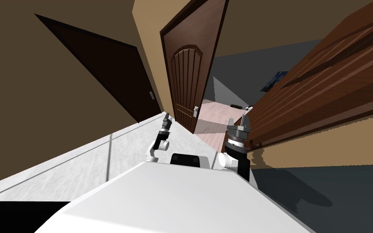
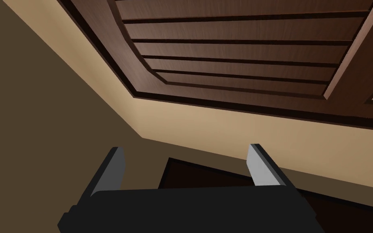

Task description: Push the door open

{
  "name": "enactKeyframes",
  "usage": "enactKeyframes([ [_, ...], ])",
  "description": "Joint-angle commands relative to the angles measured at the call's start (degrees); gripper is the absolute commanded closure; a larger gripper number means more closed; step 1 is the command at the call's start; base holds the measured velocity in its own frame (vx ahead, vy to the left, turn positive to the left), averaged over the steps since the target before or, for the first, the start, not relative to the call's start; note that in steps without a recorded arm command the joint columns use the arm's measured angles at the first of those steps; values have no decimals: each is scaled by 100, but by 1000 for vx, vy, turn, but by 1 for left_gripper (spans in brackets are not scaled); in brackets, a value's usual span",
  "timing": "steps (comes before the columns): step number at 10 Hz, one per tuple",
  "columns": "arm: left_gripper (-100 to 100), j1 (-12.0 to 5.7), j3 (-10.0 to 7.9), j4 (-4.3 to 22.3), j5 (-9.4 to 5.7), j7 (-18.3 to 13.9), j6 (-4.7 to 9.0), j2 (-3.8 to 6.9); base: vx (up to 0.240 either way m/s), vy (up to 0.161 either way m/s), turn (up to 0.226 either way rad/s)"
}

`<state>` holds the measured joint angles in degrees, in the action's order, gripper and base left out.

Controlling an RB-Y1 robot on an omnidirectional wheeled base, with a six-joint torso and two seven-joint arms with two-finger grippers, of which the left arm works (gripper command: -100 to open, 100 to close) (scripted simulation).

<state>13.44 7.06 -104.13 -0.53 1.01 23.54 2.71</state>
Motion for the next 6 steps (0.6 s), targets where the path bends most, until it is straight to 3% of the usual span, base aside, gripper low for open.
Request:
enactKeyframes([
  [1, -100, -92, 37, 171, 15, -7, -8, -19, 54, 18, -20],
  [4, -100, -420, 190, 677, 50, -90, -56, -12, 76, 27, -76],
  [5, -100, -420, 190, 723, 50, -90, -56, -12, 67, 26, -28],
  [6, -100, -530, 241, 908, 62, -117, -72, -11, 59, 19, -38],
])
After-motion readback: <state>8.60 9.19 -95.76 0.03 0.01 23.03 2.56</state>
